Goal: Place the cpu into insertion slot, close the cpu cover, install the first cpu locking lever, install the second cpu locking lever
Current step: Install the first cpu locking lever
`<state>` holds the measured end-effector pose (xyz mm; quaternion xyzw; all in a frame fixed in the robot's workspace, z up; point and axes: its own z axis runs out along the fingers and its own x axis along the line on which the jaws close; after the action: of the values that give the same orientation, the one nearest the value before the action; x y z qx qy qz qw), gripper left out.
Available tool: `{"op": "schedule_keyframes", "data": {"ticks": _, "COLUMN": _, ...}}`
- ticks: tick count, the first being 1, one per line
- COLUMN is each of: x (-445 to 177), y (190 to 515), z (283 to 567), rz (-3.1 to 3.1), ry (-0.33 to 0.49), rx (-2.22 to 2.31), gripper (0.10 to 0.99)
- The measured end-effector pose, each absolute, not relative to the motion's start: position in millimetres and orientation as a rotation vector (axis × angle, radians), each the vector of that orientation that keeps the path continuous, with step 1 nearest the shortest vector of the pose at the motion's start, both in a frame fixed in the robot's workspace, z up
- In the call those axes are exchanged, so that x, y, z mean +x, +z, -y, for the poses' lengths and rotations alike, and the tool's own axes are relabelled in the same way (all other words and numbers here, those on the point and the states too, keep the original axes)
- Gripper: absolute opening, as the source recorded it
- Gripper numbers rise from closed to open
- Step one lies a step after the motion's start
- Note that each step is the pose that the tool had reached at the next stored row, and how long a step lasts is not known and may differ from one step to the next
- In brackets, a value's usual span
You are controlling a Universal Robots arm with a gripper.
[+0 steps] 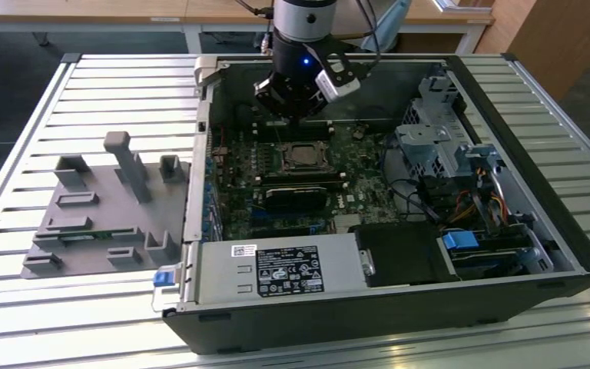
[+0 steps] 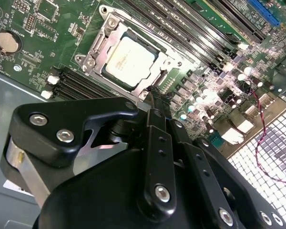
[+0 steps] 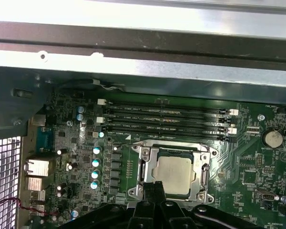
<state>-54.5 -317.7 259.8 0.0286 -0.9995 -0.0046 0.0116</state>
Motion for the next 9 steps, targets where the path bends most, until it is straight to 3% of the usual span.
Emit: {"op": "schedule_keyframes", "data": {"ticks": 9, "x": -71.3, "y": 259.8, "z": 317.7, "rz": 3.118, "ry": -0.014, "rx": 0.089, "gripper": 0.118}}
